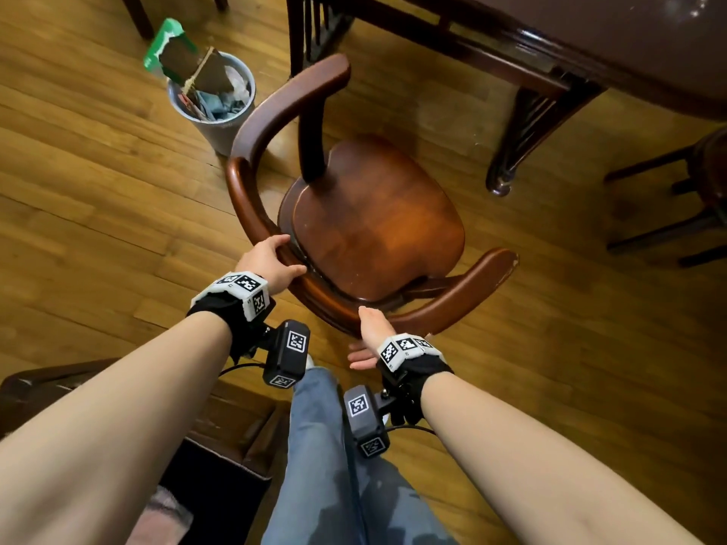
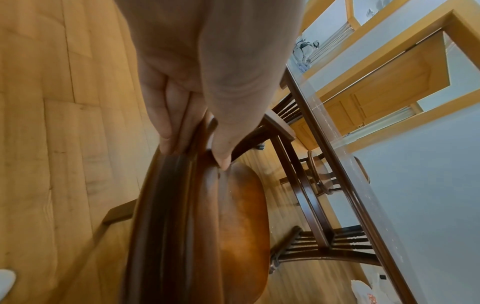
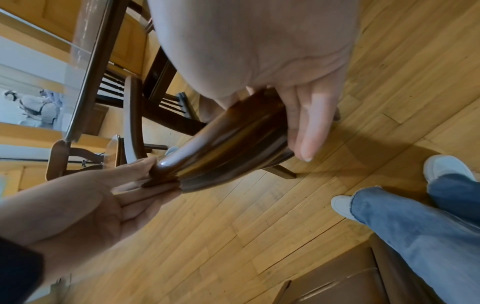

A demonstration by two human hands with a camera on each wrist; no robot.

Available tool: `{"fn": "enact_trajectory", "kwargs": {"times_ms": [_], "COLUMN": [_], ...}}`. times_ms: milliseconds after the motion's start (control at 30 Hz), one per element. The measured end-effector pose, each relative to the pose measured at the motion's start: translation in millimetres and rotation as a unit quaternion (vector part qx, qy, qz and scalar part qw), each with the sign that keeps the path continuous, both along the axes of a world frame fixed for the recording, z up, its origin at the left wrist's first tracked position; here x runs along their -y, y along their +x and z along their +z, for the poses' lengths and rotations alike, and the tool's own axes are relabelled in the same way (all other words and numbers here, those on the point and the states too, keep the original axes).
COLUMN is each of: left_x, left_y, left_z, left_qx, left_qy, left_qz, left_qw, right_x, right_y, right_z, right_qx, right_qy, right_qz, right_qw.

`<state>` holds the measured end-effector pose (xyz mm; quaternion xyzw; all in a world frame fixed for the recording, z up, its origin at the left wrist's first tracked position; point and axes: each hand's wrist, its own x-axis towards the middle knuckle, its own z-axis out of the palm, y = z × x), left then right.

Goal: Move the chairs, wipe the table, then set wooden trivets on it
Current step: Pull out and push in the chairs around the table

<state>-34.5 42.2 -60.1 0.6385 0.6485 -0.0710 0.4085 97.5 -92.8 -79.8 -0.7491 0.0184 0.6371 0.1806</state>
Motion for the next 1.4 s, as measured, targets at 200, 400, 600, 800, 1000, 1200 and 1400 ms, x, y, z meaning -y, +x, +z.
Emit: {"fn": "enact_trajectory", "kwargs": {"times_ms": [200,400,600,800,1000,1200,1400], "left_x": [7,30,29,7,-11,-48,-100], "left_y": [8,25,42,72,101,126,165], "left_z": [-7,-14,-11,-3,-6,-8,0], "left_qx": [0.036,0.056,0.066,0.059,0.071,0.075,0.07], "left_qy": [-0.042,-0.035,0.004,0.007,0.01,0.012,0.013], "left_qz": [-0.015,-0.015,-0.01,-0.006,0.011,0.018,0.001], "left_qw": [0.998,0.998,0.998,0.998,0.997,0.997,0.997], "right_x": [24,23,18,-6,-28,-64,-120], "right_y": [10,23,53,86,121,146,187], "right_z": [-4,-9,-10,-12,-16,-19,-17], "right_qx": [0.116,0.206,0.225,0.229,0.243,0.256,0.269], "right_qy": [0.063,0.031,0.047,0.063,0.068,0.07,0.062], "right_qz": [-0.131,-0.151,-0.11,-0.105,-0.093,-0.099,-0.109], "right_qw": [0.983,0.966,0.967,0.966,0.963,0.959,0.955]}}
